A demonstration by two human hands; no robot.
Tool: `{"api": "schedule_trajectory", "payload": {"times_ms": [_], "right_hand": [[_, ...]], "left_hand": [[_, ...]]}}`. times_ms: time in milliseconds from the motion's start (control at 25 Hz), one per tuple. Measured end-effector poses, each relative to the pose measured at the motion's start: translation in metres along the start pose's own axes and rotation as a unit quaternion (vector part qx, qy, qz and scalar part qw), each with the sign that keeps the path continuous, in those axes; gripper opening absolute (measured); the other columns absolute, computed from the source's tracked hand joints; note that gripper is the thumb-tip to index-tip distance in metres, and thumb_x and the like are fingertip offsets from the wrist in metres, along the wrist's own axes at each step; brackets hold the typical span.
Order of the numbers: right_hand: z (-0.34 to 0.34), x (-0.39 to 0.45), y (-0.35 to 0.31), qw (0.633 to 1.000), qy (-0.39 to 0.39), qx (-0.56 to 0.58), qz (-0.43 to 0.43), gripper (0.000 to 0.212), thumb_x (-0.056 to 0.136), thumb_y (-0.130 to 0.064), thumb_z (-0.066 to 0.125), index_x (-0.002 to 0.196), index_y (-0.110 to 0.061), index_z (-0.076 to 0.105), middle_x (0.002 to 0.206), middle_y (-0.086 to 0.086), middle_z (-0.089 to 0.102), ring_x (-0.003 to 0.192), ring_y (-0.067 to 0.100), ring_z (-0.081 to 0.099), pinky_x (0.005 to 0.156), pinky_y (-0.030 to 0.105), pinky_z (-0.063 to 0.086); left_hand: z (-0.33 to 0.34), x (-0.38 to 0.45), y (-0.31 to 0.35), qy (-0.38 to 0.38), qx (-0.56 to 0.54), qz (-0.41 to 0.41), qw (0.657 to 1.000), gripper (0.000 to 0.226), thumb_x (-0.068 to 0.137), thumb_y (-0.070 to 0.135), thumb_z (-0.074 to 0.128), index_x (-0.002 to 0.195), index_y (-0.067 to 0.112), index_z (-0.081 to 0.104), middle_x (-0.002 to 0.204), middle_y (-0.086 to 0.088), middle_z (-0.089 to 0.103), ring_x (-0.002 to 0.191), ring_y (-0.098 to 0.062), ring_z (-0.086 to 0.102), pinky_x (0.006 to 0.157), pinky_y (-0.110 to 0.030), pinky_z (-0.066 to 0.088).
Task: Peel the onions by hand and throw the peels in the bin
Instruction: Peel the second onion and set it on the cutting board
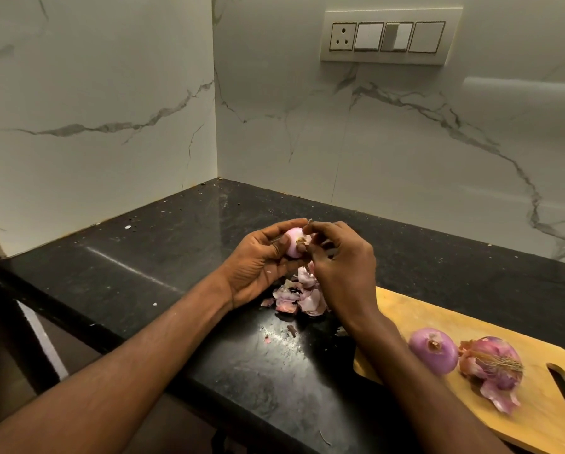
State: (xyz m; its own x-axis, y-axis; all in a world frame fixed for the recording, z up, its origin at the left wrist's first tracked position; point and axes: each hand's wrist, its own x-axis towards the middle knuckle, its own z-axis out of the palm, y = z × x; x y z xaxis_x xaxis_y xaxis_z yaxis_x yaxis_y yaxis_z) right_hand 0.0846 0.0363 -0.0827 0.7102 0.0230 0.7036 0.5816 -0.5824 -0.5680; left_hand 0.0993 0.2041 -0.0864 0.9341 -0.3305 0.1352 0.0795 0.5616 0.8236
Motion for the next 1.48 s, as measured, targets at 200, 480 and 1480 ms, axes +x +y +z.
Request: {"api": "schedule_trajectory", "payload": {"times_ms": [200, 480, 1480], "right_hand": [[0.0, 0.0, 0.001, 0.999, -0.01, -0.029, -0.02, 0.026, 0.088, 0.001, 0.073, 0.104, -0.019, 0.075, 0.095, -0.01, 0.066, 0.084, 0.009, 0.063, 0.072, 0.038, 0.059], [0.006, 0.001, 0.003, 0.999, -0.027, 0.015, 0.015, 0.018, 0.093, 0.003, 0.061, 0.092, -0.014, 0.07, 0.087, -0.004, 0.064, 0.08, 0.011, 0.06, 0.07, 0.044, 0.055], [0.006, 0.0, 0.004, 0.997, 0.008, 0.042, 0.068, 0.025, 0.097, 0.0, 0.057, 0.1, -0.02, 0.073, 0.091, -0.008, 0.072, 0.084, 0.009, 0.067, 0.074, 0.042, 0.06]], "left_hand": [[0.002, -0.003, -0.002, 0.0, 0.006, 0.004, 1.0, 0.037, 0.094, -0.003, 0.056, 0.131, -0.002, 0.06, 0.122, -0.024, 0.067, 0.105, -0.032, 0.068, 0.081, -0.04, 0.064], [0.003, -0.002, -0.003, 0.016, -0.017, 0.001, 1.0, 0.039, 0.093, 0.0, 0.057, 0.132, -0.002, 0.059, 0.122, -0.024, 0.068, 0.103, -0.032, 0.073, 0.087, -0.046, 0.063], [0.007, 0.002, -0.008, 0.04, 0.031, 0.044, 0.998, 0.033, 0.095, 0.006, 0.061, 0.128, 0.001, 0.058, 0.121, -0.025, 0.067, 0.098, -0.033, 0.072, 0.076, -0.039, 0.065]]}}
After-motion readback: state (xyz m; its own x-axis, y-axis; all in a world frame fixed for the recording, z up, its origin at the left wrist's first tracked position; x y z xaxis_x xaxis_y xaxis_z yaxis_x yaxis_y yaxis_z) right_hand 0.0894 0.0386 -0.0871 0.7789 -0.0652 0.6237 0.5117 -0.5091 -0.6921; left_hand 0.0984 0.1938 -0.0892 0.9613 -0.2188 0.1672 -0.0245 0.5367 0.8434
